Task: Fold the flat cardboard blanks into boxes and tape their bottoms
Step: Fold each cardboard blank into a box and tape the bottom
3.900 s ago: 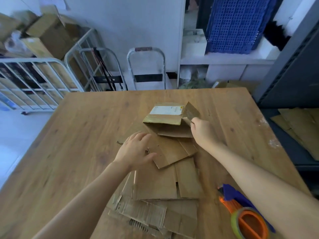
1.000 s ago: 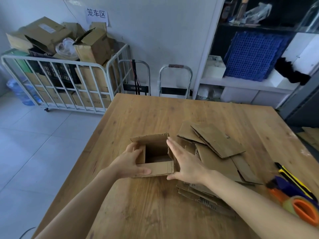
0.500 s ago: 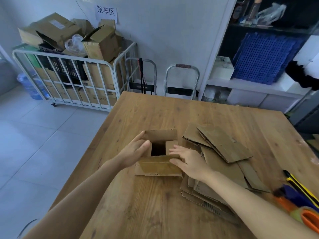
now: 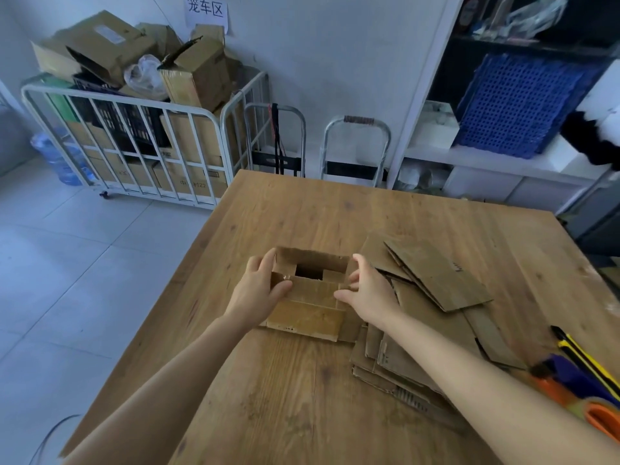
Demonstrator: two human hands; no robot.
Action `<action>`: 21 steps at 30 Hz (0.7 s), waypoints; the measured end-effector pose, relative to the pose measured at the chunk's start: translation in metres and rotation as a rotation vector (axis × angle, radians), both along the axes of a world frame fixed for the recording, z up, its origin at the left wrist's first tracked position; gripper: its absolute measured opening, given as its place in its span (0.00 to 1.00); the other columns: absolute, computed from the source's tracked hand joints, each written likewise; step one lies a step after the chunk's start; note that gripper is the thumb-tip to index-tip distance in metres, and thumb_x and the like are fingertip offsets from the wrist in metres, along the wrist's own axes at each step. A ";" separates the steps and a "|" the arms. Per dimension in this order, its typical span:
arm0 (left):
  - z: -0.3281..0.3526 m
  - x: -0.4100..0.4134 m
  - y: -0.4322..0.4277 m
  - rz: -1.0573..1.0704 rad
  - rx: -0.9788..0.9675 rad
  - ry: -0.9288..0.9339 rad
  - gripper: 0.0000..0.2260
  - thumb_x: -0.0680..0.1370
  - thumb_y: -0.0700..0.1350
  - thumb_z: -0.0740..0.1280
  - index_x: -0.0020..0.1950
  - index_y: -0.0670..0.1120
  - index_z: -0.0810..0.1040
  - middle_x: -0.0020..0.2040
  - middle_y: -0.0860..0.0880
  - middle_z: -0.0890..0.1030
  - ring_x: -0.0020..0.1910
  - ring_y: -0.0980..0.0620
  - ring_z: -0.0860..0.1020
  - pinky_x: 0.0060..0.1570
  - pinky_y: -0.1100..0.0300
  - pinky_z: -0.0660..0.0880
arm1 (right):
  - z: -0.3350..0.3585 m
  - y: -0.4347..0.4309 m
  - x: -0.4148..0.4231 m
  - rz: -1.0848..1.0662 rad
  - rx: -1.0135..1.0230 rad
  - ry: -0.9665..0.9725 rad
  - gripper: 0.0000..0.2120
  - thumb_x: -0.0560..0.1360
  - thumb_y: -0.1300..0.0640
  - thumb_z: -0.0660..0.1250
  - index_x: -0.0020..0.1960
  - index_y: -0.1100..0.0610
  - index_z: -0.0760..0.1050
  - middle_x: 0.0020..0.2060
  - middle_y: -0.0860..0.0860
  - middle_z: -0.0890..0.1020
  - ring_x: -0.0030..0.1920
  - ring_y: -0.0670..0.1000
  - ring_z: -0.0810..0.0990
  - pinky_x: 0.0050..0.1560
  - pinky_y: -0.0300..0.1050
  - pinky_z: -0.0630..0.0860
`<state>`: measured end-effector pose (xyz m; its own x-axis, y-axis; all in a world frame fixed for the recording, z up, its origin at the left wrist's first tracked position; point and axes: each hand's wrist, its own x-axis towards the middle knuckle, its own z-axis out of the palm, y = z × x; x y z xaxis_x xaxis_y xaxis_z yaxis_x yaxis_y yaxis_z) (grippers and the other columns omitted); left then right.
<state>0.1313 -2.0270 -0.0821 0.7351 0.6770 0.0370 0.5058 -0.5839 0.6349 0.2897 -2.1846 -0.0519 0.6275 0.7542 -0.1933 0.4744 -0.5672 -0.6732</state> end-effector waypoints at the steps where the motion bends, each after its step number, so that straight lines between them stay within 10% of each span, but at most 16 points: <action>1: 0.000 0.002 0.001 -0.005 0.005 0.023 0.35 0.77 0.53 0.67 0.78 0.52 0.51 0.71 0.49 0.64 0.54 0.55 0.73 0.46 0.61 0.75 | 0.001 0.002 0.000 0.009 -0.054 -0.008 0.45 0.72 0.53 0.74 0.77 0.51 0.48 0.70 0.54 0.65 0.66 0.55 0.71 0.62 0.48 0.72; 5: 0.003 0.004 -0.004 -0.007 0.057 0.103 0.43 0.74 0.50 0.72 0.78 0.55 0.45 0.76 0.50 0.52 0.58 0.52 0.74 0.54 0.57 0.76 | 0.000 0.007 -0.004 0.177 -0.211 -0.159 0.48 0.71 0.56 0.74 0.78 0.54 0.46 0.78 0.49 0.47 0.76 0.54 0.53 0.72 0.53 0.63; 8: 0.000 0.005 -0.009 -0.188 0.345 0.192 0.31 0.79 0.48 0.64 0.78 0.53 0.53 0.79 0.52 0.50 0.77 0.50 0.53 0.74 0.54 0.54 | 0.000 0.002 -0.007 0.425 -0.203 -0.330 0.37 0.76 0.63 0.66 0.78 0.54 0.49 0.78 0.48 0.50 0.77 0.49 0.46 0.75 0.51 0.54; 13: -0.018 0.002 -0.020 -0.368 0.313 0.388 0.26 0.84 0.53 0.48 0.79 0.45 0.48 0.79 0.50 0.47 0.78 0.53 0.44 0.75 0.59 0.45 | -0.017 -0.011 -0.025 0.568 -0.267 -0.520 0.26 0.81 0.68 0.46 0.78 0.60 0.48 0.78 0.54 0.49 0.77 0.52 0.47 0.76 0.47 0.48; 21: -0.006 0.010 -0.028 -0.382 0.342 0.607 0.27 0.84 0.54 0.45 0.78 0.44 0.42 0.79 0.48 0.41 0.77 0.52 0.40 0.76 0.55 0.44 | -0.017 -0.005 -0.027 0.540 -0.315 -0.472 0.29 0.79 0.71 0.48 0.78 0.60 0.46 0.78 0.53 0.46 0.77 0.51 0.45 0.76 0.49 0.49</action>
<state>0.1411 -2.0547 -0.0882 0.8726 0.3973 -0.2841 0.4313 -0.8998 0.0663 0.2622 -2.1892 -0.0689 0.2587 0.9321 -0.2533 0.9348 -0.3076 -0.1774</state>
